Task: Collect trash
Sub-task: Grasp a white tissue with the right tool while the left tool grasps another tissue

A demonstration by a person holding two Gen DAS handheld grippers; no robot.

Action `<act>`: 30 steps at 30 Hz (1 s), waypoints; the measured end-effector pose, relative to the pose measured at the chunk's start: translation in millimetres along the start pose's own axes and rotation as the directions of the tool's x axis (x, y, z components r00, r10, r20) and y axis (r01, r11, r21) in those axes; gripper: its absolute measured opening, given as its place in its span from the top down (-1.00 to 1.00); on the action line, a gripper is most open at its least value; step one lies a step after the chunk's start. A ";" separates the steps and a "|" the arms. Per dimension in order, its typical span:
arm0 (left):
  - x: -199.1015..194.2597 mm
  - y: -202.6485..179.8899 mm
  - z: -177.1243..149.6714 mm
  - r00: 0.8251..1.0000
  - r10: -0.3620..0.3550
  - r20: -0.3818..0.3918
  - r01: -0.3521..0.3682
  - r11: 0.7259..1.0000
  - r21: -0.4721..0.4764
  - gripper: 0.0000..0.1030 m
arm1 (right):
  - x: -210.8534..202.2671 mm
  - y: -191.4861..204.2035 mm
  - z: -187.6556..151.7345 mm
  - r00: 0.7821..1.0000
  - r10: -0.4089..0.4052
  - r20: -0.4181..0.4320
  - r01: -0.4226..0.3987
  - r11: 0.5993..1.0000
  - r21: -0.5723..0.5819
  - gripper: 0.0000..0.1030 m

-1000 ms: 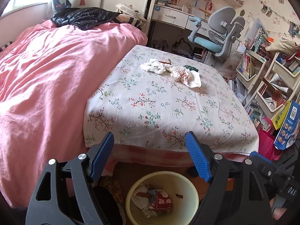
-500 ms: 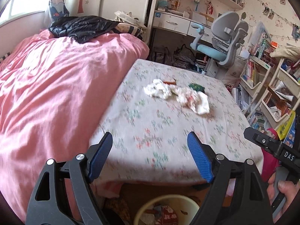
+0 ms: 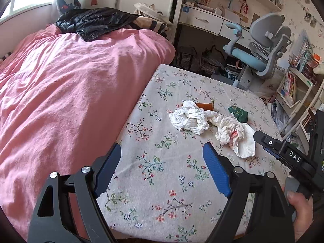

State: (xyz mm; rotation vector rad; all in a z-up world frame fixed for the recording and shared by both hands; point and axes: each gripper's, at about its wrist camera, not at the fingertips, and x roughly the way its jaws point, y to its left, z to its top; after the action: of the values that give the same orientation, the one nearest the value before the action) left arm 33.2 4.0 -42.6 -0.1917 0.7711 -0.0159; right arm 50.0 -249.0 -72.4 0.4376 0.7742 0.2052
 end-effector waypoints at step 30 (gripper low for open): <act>150.9 -79.5 37.8 0.991 0.021 -0.132 0.008 0.976 0.216 -0.52 | 5.5 -42.2 24.9 0.986 0.146 -0.078 -0.147 0.989 -0.009 0.73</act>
State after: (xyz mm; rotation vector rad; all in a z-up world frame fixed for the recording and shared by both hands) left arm 172.1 -80.5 -106.2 0.0195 0.8978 -0.1072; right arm 72.5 -292.3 -79.2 0.4755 0.8167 0.3663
